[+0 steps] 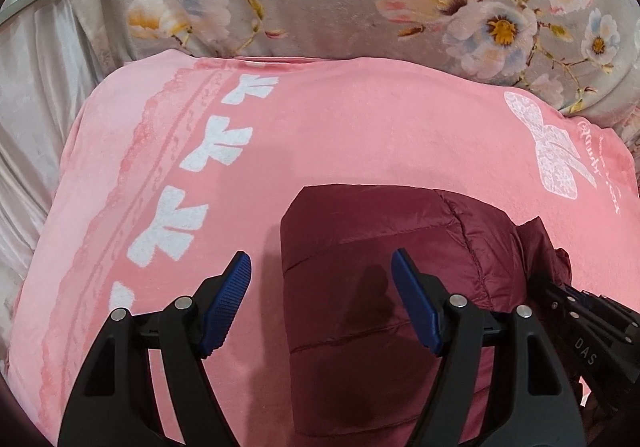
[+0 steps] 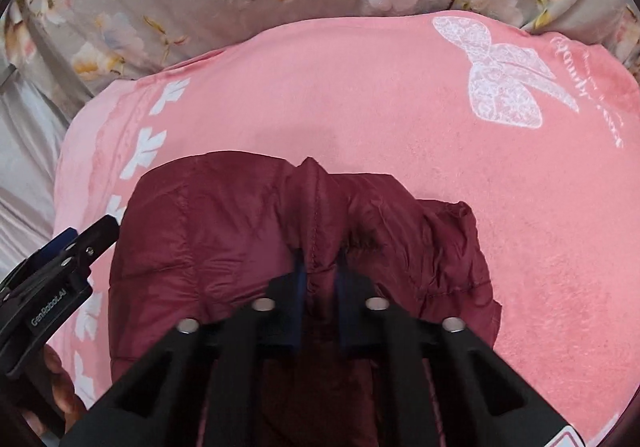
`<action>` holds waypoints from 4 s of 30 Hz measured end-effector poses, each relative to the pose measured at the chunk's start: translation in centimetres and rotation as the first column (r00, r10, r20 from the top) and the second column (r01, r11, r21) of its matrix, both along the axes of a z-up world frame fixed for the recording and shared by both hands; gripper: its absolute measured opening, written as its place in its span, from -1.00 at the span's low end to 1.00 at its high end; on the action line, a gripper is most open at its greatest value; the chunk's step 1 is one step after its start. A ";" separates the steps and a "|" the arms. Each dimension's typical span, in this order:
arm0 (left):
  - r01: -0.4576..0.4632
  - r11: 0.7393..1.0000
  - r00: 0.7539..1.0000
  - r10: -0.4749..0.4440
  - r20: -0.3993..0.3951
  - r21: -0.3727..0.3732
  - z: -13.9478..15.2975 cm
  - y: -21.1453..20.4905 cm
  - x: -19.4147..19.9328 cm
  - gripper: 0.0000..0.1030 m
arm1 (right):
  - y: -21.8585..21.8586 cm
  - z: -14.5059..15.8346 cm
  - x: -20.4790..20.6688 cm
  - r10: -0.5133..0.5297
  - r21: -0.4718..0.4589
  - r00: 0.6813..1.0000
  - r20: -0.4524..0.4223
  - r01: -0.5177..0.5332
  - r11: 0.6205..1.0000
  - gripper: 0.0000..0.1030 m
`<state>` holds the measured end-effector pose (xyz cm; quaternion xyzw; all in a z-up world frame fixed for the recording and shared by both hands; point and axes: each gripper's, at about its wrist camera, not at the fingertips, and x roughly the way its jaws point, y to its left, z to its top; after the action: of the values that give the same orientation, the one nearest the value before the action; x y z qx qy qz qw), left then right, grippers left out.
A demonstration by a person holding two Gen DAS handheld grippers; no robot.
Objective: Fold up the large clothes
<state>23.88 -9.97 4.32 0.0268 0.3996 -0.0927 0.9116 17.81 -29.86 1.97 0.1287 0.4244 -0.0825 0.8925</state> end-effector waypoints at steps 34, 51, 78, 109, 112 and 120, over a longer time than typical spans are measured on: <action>0.038 0.999 0.999 -0.039 -0.032 -0.032 -7.5 -6.9 1.0 0.65 | -9.0 -7.3 -7.2 -0.210 0.048 0.970 0.125 0.206 0.977 -0.92; 0.113 0.993 0.994 -0.113 0.002 0.046 -4.1 -7.5 -2.3 0.65 | -3.2 -0.8 -9.5 -0.085 -0.041 0.988 0.132 0.091 0.995 -0.69; 0.112 0.991 0.994 -0.110 -0.027 0.068 -5.6 -12.0 2.6 0.80 | -11.6 -6.5 -3.4 -0.254 0.071 0.966 0.048 0.250 0.966 -0.70; 0.099 0.990 0.994 -0.102 0.033 0.098 -8.1 -13.0 2.5 0.90 | -11.2 -7.3 -3.0 -0.252 0.040 0.965 0.075 0.250 0.967 -0.70; 0.098 0.990 0.994 -0.102 0.034 0.099 -8.2 -13.0 2.5 0.90 | -11.2 -7.3 -3.0 -0.252 0.039 0.965 0.074 0.250 0.968 -0.70; 0.097 0.990 0.994 -0.101 0.038 0.103 -8.2 -13.0 2.5 0.90 | -11.2 -7.4 -3.0 -0.251 0.039 0.965 0.075 0.249 0.968 -0.70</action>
<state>26.41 -22.97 -3.90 0.0948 0.3823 -0.1171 0.9117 14.79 -41.01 -5.38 0.1975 0.3703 -0.1830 0.8890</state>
